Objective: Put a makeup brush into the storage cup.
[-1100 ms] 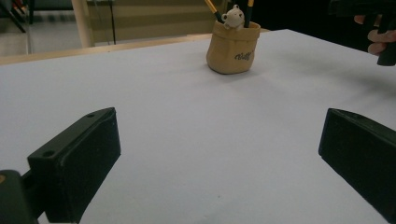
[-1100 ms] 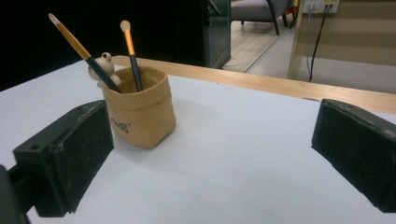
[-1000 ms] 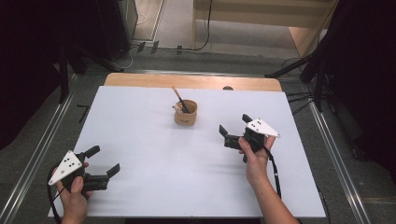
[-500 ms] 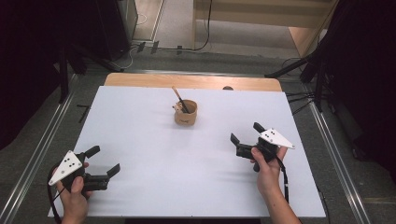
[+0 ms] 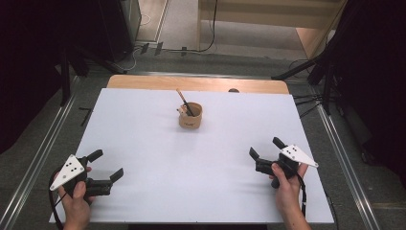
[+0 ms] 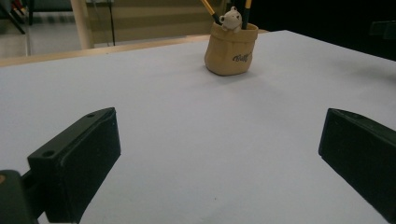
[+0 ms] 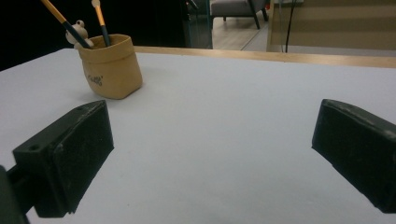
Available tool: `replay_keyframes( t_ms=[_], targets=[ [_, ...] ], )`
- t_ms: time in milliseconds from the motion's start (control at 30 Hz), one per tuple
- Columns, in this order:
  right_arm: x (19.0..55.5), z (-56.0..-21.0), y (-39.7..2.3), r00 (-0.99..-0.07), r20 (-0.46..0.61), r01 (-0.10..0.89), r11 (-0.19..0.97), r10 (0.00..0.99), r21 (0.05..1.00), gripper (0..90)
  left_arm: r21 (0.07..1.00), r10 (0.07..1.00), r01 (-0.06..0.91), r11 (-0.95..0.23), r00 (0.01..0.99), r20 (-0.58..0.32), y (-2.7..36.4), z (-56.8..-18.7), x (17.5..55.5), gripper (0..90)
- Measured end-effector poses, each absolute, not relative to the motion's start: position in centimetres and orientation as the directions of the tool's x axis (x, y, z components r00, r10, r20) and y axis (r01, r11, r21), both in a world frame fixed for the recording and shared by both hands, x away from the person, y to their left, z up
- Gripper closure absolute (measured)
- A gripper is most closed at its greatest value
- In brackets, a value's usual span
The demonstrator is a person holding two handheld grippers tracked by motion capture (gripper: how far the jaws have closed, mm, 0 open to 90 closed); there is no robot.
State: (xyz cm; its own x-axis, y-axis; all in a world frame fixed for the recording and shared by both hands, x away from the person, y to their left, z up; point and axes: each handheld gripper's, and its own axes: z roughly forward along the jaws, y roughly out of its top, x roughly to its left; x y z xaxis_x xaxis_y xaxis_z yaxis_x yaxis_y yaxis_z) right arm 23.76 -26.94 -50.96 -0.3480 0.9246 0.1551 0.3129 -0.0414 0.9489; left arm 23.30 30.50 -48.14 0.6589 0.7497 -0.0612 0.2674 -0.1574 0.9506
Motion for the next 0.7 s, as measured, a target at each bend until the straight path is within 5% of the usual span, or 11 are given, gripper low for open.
replay_keyframes(
  t_ms=[700],
  targets=[
    [20.1,-51.5,-29.8,-0.313,0.151,0.332,-0.041,0.938,0.942,0.0,0.954,0.750,0.256,-0.153,0.659,-0.057,30.6,-47.9,23.2,0.0]
  ],
)
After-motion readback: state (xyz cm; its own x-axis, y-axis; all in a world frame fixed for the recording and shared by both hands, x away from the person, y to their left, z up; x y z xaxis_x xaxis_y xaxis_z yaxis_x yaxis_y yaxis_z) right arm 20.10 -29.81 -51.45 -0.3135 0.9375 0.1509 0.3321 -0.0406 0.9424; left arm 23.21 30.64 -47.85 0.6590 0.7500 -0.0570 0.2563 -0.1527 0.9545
